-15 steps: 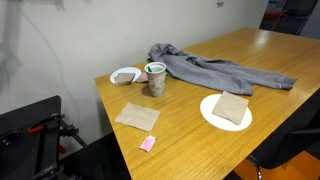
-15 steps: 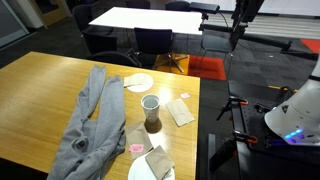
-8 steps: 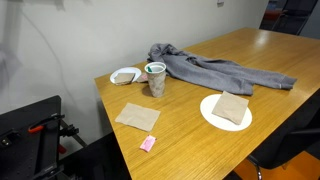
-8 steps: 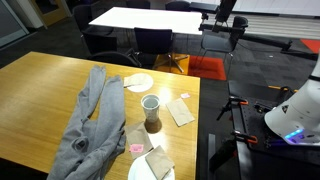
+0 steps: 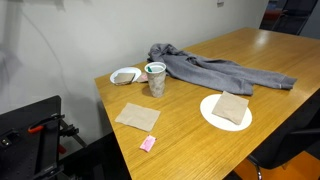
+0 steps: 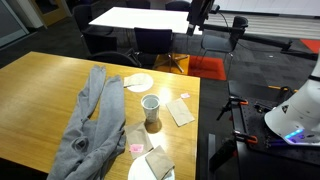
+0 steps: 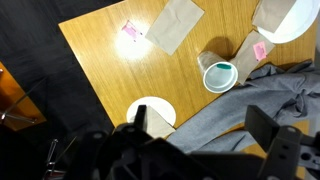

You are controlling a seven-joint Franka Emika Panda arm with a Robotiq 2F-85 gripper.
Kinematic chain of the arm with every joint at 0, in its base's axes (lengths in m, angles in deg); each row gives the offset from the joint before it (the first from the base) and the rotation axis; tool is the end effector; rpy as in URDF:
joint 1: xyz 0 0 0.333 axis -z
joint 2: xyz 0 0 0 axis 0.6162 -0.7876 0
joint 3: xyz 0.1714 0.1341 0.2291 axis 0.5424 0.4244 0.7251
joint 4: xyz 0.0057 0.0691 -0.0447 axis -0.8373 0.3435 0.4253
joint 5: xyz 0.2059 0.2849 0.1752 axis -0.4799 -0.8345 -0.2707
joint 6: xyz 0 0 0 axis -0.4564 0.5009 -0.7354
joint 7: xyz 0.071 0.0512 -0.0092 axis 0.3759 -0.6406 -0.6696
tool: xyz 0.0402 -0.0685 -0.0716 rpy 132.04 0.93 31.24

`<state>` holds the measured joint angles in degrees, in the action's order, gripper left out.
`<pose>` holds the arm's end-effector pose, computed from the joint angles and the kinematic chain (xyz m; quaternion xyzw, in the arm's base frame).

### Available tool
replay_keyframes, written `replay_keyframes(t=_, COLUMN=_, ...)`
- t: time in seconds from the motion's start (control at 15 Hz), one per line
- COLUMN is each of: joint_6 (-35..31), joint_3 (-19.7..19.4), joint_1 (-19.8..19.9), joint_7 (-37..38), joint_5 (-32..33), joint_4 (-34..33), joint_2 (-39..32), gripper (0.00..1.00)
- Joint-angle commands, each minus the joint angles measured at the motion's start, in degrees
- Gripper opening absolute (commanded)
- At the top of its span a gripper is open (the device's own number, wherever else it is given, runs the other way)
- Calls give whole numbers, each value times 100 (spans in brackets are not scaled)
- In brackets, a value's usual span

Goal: Remove the pen from the cup and put it on the table

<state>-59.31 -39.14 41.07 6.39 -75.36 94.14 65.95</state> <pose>0.4498 -0.0331 0.5282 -0.9858 0.1467 -0.0817 0.0045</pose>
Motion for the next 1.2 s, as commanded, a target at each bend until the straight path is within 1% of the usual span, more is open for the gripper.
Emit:
replay_keyframes(t=0.0, joint_6=-139, joint_3=66, joint_1=21, joint_7=450, joint_5=-376, joint_4=-420, joint_2=-571, gripper=100)
replay_keyframes(t=0.33, joint_6=-185, joint_3=70, joint_1=-42, joint_7=692, joint_5=-938, joint_4=-843, joint_2=-1294, gripper=100)
replay_keyframes(t=0.53, joint_6=-119, joint_3=76, joint_1=-65, joint_7=895, joint_5=-1113, joint_4=-1143, joint_2=-1752, gripper=100)
replay_keyframes(t=0.87, joint_6=-94, joint_3=88, joint_1=-170, joint_7=1304, joint_5=-1123, joint_4=-1600, joint_2=-2497, gripper=100)
replay_keyframes(t=1.13, joint_6=-84, joint_3=71, joint_1=-279, joint_7=1422, joint_5=-1161, joint_4=-1891, joint_2=-3009, gripper=100)
